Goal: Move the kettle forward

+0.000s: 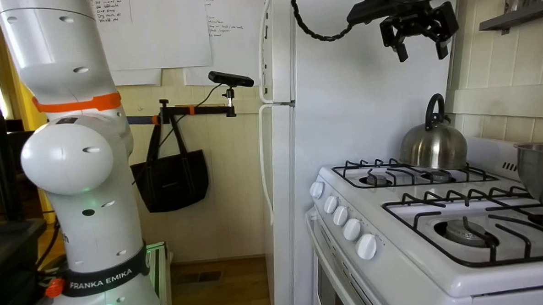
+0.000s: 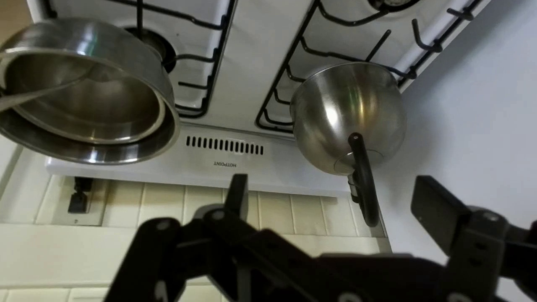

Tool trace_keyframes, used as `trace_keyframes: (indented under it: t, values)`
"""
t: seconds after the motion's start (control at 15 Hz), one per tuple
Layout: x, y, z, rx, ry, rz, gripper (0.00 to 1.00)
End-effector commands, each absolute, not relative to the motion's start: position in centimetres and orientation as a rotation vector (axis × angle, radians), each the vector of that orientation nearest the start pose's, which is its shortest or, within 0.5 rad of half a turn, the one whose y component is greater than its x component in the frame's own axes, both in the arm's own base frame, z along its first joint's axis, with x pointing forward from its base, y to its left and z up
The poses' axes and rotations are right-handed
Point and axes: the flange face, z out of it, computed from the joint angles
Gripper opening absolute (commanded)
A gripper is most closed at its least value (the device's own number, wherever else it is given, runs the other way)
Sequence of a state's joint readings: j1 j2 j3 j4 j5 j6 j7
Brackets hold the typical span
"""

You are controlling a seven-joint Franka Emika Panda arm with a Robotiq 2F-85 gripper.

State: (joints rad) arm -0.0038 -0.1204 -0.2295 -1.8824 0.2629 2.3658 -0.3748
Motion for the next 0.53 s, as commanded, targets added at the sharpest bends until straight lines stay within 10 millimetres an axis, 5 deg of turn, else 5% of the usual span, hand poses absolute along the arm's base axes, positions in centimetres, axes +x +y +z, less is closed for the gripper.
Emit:
trace_keyframes:
  t: [0.0, 0.2, 0.47]
  values:
    - [61.5, -13.8, 62.4, -2.929, -0.216, -0.999, 1.00]
    - [66.3, -11.8, 62.1, -2.957, -0.327, -1.032, 1.00]
    - [72.0, -8.1, 60.6, -2.981, -0.191, -1.125, 1.00]
